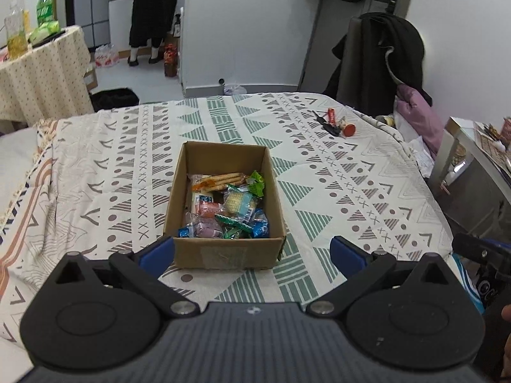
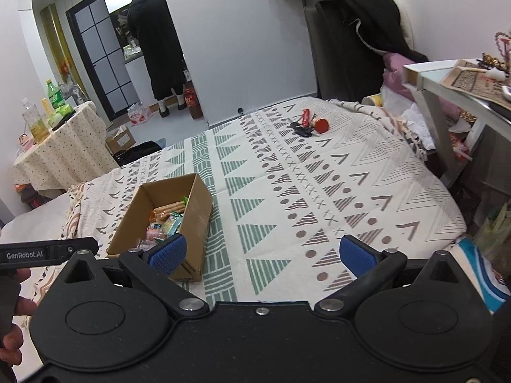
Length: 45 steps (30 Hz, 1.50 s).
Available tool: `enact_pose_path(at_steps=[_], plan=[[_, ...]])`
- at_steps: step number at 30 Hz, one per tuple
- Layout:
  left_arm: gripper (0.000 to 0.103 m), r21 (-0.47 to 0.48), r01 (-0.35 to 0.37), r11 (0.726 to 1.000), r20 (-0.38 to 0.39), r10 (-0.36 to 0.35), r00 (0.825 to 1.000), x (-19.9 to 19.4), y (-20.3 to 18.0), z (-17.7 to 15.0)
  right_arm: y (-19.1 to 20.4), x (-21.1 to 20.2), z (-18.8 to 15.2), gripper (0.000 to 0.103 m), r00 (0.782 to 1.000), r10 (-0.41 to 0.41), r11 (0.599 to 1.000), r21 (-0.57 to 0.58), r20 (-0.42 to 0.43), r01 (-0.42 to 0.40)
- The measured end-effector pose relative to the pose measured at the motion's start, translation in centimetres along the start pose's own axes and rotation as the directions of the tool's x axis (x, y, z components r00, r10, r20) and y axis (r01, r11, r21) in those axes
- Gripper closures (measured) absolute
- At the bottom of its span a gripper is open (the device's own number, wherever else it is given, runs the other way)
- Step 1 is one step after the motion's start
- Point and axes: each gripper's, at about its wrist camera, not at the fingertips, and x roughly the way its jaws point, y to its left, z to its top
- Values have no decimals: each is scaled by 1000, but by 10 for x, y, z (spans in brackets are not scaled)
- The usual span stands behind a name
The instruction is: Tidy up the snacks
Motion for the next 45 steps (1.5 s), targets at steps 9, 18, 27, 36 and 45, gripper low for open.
enact_pose_path(at_steps=[9, 18, 27, 36, 45], plan=[[0, 31, 20, 999, 37, -21, 999, -20, -9, -10, -2, -22, -7, 0, 999, 5, 1000, -25, 32, -4], [0, 41, 34, 999, 55, -36, 998, -29, -11, -12, 0, -30, -9, 0, 999, 14, 999, -33, 46, -13], [0, 42, 37, 998, 64, -40, 997, -30, -9, -11, 4, -29, -8, 0, 999, 19, 999, -42, 48, -17], [0, 40, 38, 998, 65, -40, 997, -32, -8, -10, 6, -29, -8, 0, 999, 17, 999, -41, 47, -15], [0, 41, 36, 999, 69, -39, 997, -33, -9, -10, 7, -31, -8, 0, 998, 24, 999, -48, 53, -21]])
